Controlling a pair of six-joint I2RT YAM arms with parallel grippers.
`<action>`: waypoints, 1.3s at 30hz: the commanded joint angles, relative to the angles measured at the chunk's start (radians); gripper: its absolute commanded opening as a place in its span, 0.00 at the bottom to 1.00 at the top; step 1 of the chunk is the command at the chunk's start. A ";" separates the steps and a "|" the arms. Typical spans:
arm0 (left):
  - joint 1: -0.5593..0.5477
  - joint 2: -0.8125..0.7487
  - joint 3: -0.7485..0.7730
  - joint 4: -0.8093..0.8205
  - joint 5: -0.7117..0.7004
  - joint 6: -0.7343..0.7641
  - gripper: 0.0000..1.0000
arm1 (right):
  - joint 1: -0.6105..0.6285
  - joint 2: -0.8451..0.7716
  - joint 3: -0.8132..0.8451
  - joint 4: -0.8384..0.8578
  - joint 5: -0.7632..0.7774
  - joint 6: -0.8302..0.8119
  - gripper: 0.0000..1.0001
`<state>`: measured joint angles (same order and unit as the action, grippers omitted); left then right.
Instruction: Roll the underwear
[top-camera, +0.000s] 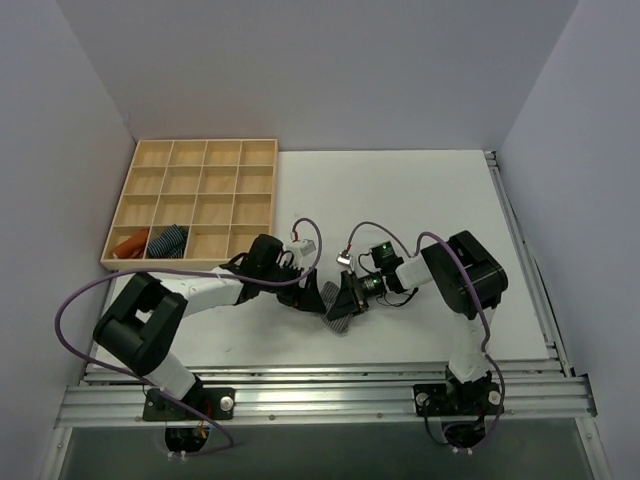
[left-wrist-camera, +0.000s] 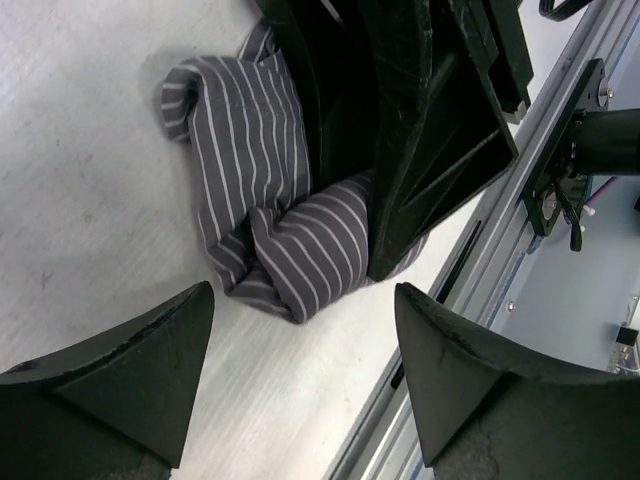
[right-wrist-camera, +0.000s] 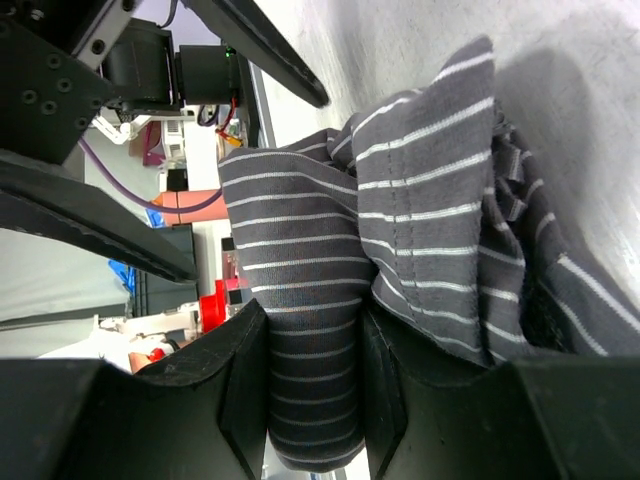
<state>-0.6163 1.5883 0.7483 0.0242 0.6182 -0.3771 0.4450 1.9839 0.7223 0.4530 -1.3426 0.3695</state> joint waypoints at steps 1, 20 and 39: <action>-0.002 0.051 0.002 0.152 0.047 0.014 0.80 | 0.008 0.055 -0.058 -0.063 0.243 -0.034 0.32; -0.028 0.216 0.075 0.202 0.095 -0.114 0.02 | 0.032 -0.005 0.054 -0.224 0.404 -0.047 0.39; -0.043 0.242 0.174 -0.056 0.064 0.000 0.02 | 0.009 -0.279 0.181 -0.566 0.861 -0.087 0.53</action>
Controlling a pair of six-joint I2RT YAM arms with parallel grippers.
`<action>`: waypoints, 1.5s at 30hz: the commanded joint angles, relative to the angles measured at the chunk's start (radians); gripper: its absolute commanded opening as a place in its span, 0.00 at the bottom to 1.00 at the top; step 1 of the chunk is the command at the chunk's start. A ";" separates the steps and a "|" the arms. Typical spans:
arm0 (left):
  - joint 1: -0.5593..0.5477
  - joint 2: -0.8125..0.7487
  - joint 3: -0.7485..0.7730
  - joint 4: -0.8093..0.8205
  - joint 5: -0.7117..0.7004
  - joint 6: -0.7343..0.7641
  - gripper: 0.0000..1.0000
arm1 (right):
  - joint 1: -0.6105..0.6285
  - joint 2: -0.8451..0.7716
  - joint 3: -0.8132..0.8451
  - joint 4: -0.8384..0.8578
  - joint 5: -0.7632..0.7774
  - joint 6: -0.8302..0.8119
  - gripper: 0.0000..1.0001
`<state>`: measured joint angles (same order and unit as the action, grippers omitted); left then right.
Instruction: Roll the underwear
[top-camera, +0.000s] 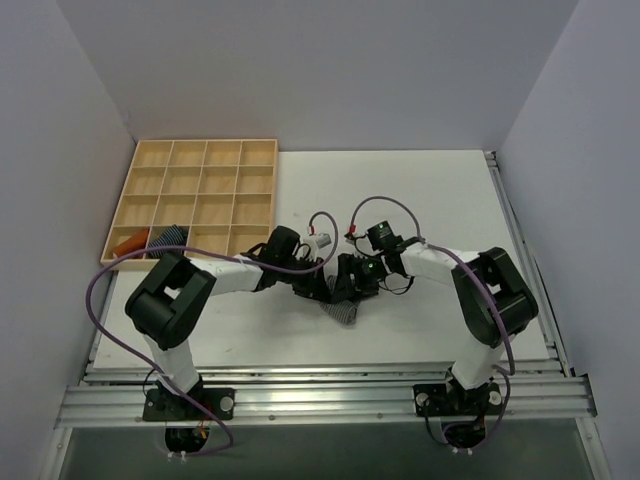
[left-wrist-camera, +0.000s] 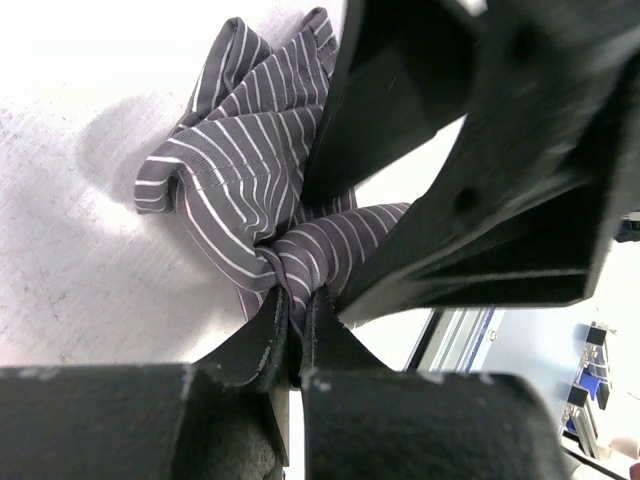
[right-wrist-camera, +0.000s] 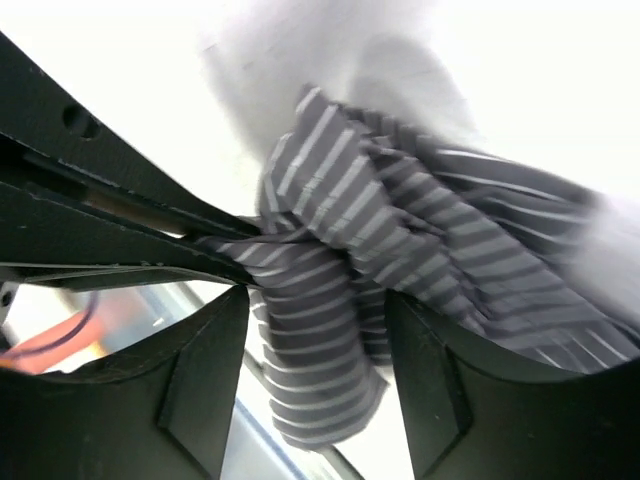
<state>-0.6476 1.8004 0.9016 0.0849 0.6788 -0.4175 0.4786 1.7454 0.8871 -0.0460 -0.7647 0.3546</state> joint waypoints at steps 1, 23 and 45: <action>-0.012 0.033 0.023 -0.120 0.004 0.040 0.02 | -0.025 -0.047 0.033 -0.078 0.295 -0.078 0.54; 0.011 0.171 0.243 -0.407 0.068 0.117 0.02 | 0.489 -0.222 0.007 -0.230 1.121 0.214 0.62; 0.043 0.229 0.329 -0.525 0.116 0.152 0.02 | 0.598 -0.422 -0.068 -0.326 1.248 0.416 0.64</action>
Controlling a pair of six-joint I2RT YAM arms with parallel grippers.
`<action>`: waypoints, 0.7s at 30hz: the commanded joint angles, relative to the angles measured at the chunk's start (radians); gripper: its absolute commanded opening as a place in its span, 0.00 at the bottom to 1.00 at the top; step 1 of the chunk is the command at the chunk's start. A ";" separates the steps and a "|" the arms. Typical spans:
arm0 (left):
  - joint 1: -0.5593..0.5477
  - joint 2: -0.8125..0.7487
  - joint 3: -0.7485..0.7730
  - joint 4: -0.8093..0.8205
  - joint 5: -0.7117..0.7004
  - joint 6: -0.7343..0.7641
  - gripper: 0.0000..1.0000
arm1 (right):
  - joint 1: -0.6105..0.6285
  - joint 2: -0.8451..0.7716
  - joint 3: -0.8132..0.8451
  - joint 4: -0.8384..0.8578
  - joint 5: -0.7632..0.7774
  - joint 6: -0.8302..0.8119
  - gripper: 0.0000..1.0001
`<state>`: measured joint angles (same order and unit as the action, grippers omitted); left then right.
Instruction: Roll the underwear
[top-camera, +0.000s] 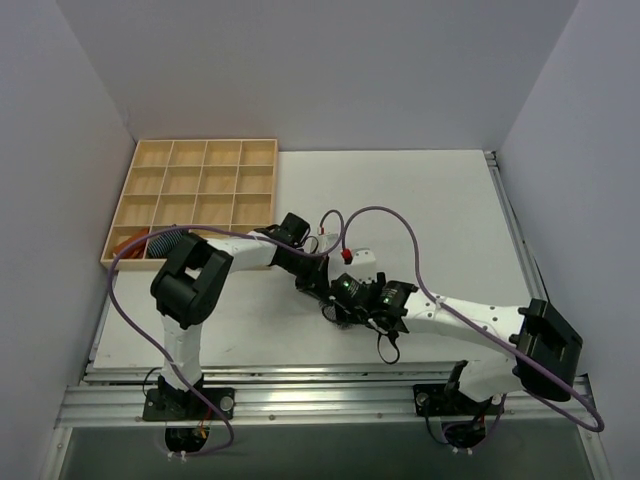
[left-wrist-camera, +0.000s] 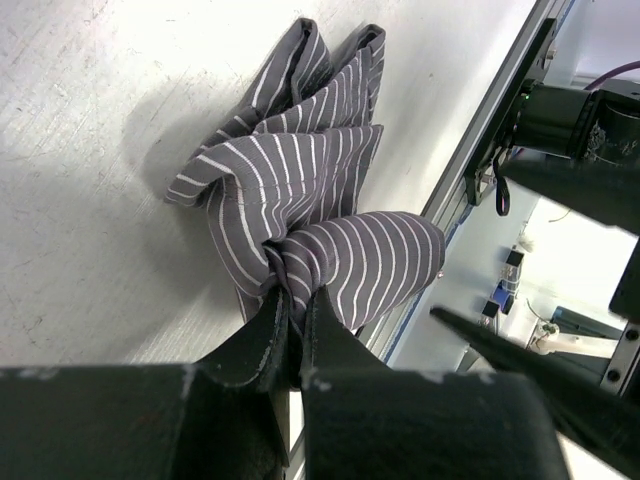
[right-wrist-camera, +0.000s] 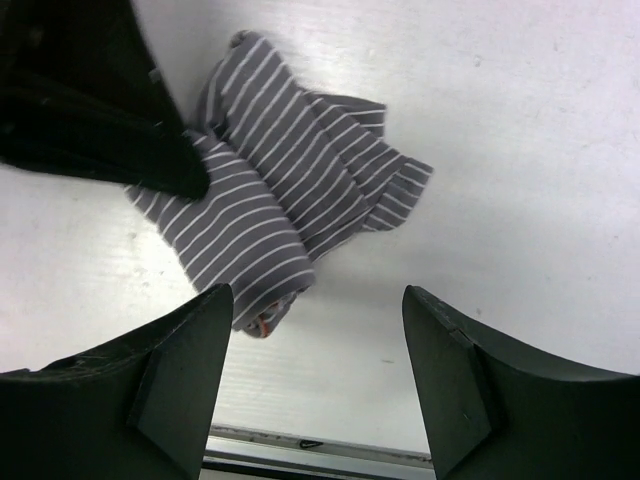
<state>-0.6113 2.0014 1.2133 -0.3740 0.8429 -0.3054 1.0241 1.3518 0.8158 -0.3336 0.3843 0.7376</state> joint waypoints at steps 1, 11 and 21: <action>0.007 0.030 0.022 -0.068 -0.048 0.040 0.02 | 0.073 -0.028 0.008 -0.021 0.108 0.011 0.64; 0.005 0.040 0.043 -0.091 -0.056 0.045 0.02 | 0.294 0.182 0.135 -0.024 0.254 -0.155 0.64; 0.004 0.045 0.037 -0.128 -0.057 0.068 0.02 | 0.281 0.423 0.315 -0.192 0.309 -0.247 0.64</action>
<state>-0.6113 2.0140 1.2404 -0.4385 0.8429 -0.2840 1.3144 1.7260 1.0687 -0.4145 0.6182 0.5243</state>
